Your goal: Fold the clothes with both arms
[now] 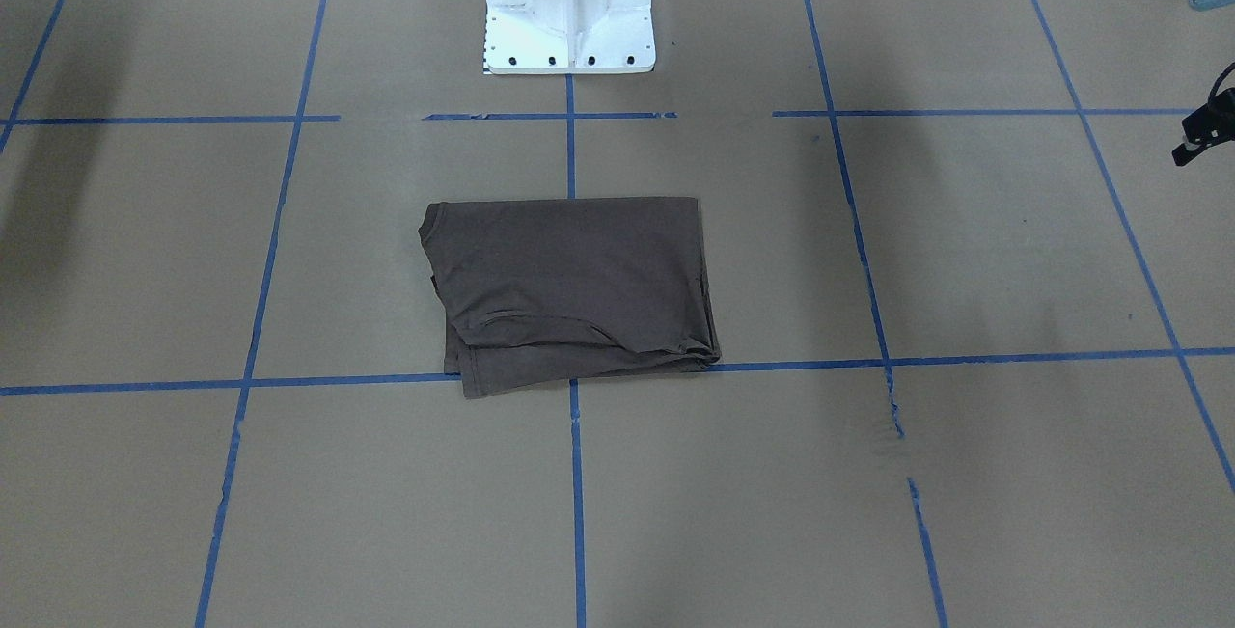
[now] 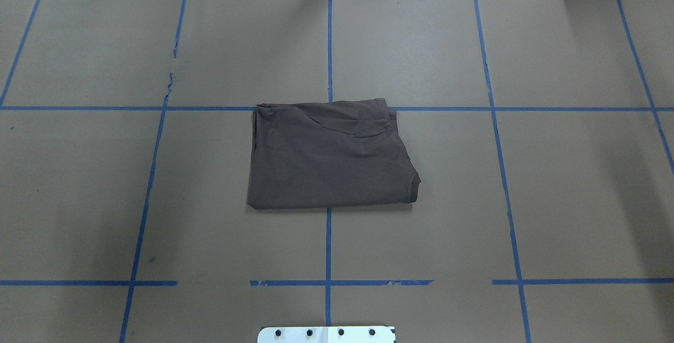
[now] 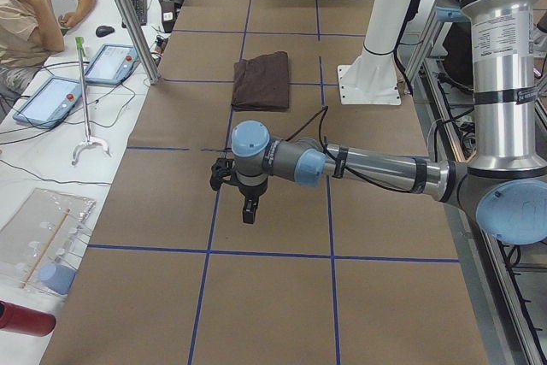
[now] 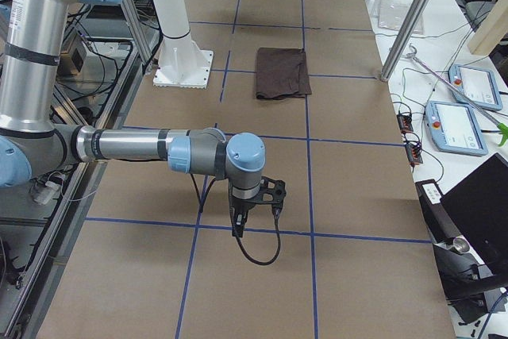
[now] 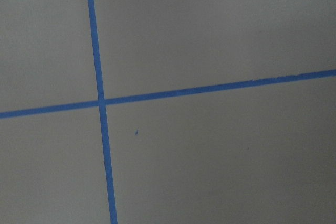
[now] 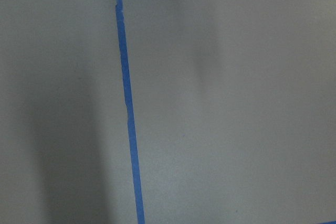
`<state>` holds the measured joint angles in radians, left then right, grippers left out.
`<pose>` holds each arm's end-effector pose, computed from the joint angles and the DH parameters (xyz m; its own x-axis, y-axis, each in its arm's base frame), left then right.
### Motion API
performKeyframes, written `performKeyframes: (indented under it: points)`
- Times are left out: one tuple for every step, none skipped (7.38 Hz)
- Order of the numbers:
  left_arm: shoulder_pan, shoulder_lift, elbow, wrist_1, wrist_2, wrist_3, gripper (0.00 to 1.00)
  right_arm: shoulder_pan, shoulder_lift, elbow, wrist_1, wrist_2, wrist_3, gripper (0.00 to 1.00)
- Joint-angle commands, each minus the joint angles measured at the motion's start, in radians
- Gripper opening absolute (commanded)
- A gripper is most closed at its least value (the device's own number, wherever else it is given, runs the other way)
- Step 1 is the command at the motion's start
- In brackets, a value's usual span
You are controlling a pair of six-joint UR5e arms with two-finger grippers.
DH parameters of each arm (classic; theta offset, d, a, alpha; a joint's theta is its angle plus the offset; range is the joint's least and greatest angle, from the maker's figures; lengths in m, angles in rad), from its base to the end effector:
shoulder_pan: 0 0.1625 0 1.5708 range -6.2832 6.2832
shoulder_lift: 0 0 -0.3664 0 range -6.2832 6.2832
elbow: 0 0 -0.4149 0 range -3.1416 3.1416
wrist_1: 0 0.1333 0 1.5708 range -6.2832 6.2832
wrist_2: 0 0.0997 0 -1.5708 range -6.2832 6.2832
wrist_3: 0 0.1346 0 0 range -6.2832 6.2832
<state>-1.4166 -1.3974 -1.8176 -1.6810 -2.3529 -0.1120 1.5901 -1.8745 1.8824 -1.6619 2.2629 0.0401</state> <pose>0.0336 -0.4664 0.5687 0.6939 0.1261 -0.7090 -0.0739 0.9918 0.1040 0.0550 -0.3951 0.6204 0.7674 0.1078 0.6321 -0.0500 0.9928 -0.1085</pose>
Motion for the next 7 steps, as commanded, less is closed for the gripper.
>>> performKeyframes:
  points:
    - [-0.039,0.037,0.020,0.021,-0.006,0.046,1.00,0.004,-0.024,-0.005,0.068,0.042,0.021,1.00]
    - [-0.041,0.037,0.017,0.024,-0.006,0.046,1.00,0.001,-0.017,0.001,0.092,0.087,0.102,1.00]
    - [-0.044,0.038,0.015,0.024,-0.006,0.046,1.00,-0.004,-0.015,0.000,0.164,0.086,0.145,1.00]
    - [-0.045,0.038,0.021,0.024,-0.006,0.046,1.00,-0.009,-0.017,-0.003,0.169,0.086,0.145,1.00]
    - [-0.044,0.038,0.024,0.024,-0.005,0.046,1.00,-0.010,-0.017,-0.005,0.169,0.089,0.145,1.00]
    - [-0.044,0.037,0.018,0.023,-0.003,0.040,1.00,-0.010,-0.015,-0.006,0.168,0.090,0.145,1.00]
    - [-0.045,0.037,0.014,0.017,-0.005,0.041,1.00,-0.010,-0.015,-0.006,0.168,0.090,0.145,1.00]
